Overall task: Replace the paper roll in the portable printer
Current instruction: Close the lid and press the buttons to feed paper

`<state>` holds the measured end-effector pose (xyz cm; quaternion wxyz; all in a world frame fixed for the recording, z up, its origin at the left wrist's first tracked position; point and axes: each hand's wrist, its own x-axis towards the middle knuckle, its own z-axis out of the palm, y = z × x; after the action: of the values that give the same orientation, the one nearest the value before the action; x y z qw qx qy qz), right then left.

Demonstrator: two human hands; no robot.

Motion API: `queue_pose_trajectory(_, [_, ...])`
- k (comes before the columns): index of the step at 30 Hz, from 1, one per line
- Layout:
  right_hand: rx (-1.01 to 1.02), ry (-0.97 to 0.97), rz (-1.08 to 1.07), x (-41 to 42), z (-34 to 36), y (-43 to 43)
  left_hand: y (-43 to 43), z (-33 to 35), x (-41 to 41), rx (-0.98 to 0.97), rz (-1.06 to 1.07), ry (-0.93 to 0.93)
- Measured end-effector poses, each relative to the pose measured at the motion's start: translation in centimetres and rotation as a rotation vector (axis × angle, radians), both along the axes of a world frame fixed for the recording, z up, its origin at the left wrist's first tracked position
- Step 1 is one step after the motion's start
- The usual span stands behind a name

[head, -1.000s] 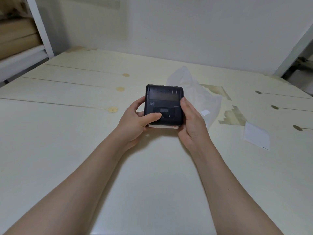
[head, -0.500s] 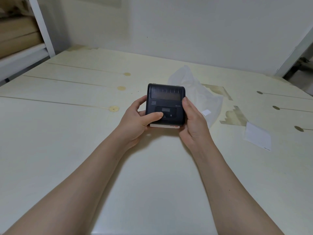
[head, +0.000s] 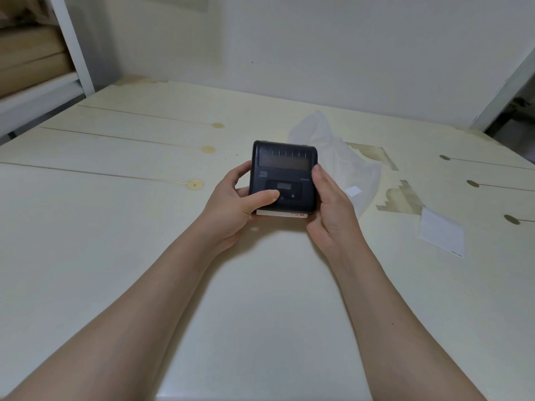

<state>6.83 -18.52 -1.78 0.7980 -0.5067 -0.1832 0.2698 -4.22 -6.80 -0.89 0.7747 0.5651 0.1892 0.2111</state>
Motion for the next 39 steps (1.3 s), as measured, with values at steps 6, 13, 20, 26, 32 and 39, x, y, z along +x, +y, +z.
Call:
queue_pose_trajectory(6, [-0.012, 0.0, -0.001, -0.1, 0.0, 0.0, 0.1, -0.1, 0.0, -0.001, -0.006, 0.0])
queue_pose_trajectory(13, [-0.012, 0.009, -0.003, -0.1, 0.0, 0.0, 0.3, -0.4, 0.1, 0.025, -0.006, -0.002])
queue_pose_trajectory(20, [0.006, -0.009, 0.042, -0.1, 0.1, 0.0, 0.9, -1.1, 0.3, 0.018, -0.034, -0.024])
queue_pose_trajectory(26, [-0.005, -0.152, 0.171, 0.3, 0.2, -0.1, 1.5, -1.5, 0.7, -0.004, -0.046, -0.091])
queue_pose_trajectory(32, [-0.043, -0.244, 0.179, -0.1, 0.0, 0.0, 1.9, -1.6, 0.7, -0.004, -0.052, -0.111])
queue_pose_trajectory(39, [-0.051, -0.25, 0.172, -0.1, 0.0, 0.0, 2.1, -1.9, 0.9, 0.013, -0.052, -0.106])
